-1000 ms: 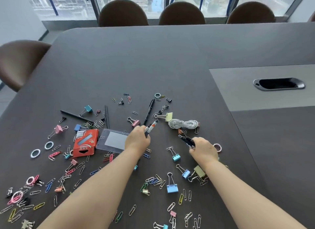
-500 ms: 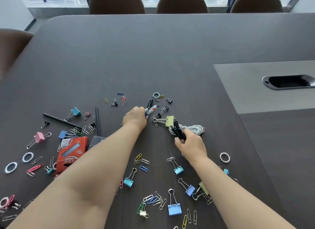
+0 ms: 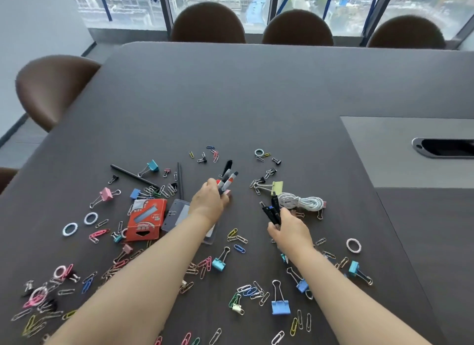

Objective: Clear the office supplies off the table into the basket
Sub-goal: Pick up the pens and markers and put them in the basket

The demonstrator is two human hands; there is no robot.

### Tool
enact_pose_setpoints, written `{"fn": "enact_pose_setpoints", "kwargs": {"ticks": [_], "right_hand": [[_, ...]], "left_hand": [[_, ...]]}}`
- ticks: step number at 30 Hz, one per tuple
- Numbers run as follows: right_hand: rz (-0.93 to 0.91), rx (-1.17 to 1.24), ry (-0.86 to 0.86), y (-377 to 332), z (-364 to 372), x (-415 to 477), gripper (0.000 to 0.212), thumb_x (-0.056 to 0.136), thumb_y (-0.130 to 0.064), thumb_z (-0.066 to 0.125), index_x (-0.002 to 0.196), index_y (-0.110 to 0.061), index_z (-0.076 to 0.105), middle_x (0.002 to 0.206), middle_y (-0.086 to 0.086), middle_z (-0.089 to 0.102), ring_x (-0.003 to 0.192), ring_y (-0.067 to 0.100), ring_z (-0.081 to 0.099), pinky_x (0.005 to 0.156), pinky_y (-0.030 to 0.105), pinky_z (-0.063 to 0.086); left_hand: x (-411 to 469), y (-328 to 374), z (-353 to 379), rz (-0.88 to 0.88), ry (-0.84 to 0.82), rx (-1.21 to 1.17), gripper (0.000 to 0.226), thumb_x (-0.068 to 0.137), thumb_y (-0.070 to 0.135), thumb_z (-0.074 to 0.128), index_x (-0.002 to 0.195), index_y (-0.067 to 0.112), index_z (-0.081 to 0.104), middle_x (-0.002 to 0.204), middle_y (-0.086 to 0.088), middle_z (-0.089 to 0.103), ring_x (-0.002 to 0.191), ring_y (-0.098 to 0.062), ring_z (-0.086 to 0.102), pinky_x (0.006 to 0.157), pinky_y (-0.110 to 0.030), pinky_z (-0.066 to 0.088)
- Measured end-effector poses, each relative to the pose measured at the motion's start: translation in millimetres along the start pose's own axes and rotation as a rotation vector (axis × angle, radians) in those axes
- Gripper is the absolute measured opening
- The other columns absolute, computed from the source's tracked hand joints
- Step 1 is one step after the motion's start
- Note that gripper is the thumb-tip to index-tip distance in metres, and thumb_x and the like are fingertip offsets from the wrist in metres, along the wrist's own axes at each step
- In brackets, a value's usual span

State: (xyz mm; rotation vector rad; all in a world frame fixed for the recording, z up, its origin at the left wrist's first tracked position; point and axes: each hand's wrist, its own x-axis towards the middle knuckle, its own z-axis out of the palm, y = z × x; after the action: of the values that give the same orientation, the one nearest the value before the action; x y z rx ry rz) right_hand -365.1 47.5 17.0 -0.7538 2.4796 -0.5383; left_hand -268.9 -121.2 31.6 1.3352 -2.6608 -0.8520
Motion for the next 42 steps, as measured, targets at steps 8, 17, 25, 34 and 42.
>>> {"fn": "enact_pose_setpoints", "kwargs": {"ticks": [8, 17, 25, 34, 42], "right_hand": [[-0.078, -0.039, -0.050, -68, 31, -28, 0.013, 0.089, -0.010, 0.044, 0.089, -0.011, 0.032, 0.101, 0.019, 0.063, 0.075, 0.031, 0.047, 0.066, 0.032, 0.039], [-0.041, -0.019, -0.057, -152, 64, 4, 0.023, 0.089, -0.033, 0.054, 0.097, -0.011, 0.052, 0.100, 0.010, 0.062, 0.095, 0.030, 0.057, 0.075, 0.035, 0.047], [0.025, 0.000, 0.000, -203, 89, 74, 0.027, 0.083, -0.039, 0.061, 0.094, -0.013, 0.059, 0.099, 0.010, 0.066, 0.095, 0.030, 0.059, 0.073, 0.031, 0.042], [0.000, -0.153, -0.039, -210, 111, 104, 0.027, 0.081, -0.040, 0.064, 0.084, -0.016, 0.052, 0.100, 0.007, 0.064, 0.097, 0.028, 0.059, 0.072, 0.030, 0.044], [-0.023, -0.095, -0.040, -192, 106, 88, 0.018, 0.081, -0.031, 0.056, 0.077, -0.014, 0.050, 0.094, 0.007, 0.063, 0.093, 0.028, 0.056, 0.066, 0.027, 0.038]], "left_hand": [[-47, -103, -68, -0.233, 0.119, -0.057, 0.015, 0.090, 0.020, 0.047, 0.092, 0.011, 0.036, 0.092, -0.014, 0.056, 0.079, -0.029, 0.047, 0.067, -0.033, 0.036], [-24, -174, -100, -0.284, 0.125, 0.036, 0.014, 0.090, 0.022, 0.048, 0.095, 0.011, 0.056, 0.097, -0.013, 0.065, 0.092, -0.033, 0.058, 0.071, -0.033, 0.042], [52, -194, -110, -0.289, 0.127, -0.060, 0.017, 0.089, 0.023, 0.050, 0.101, 0.012, 0.055, 0.100, -0.014, 0.065, 0.094, -0.033, 0.058, 0.074, -0.033, 0.043], [99, -192, -94, -0.392, 0.126, -0.055, 0.034, 0.085, 0.037, 0.062, 0.100, 0.010, 0.051, 0.108, -0.012, 0.062, 0.099, -0.033, 0.059, 0.079, -0.037, 0.048], [87, -179, -84, -0.521, 0.214, -0.192, 0.038, 0.082, 0.026, 0.064, 0.110, 0.004, 0.050, 0.111, -0.014, 0.062, 0.101, -0.031, 0.058, 0.074, -0.031, 0.042]]}}
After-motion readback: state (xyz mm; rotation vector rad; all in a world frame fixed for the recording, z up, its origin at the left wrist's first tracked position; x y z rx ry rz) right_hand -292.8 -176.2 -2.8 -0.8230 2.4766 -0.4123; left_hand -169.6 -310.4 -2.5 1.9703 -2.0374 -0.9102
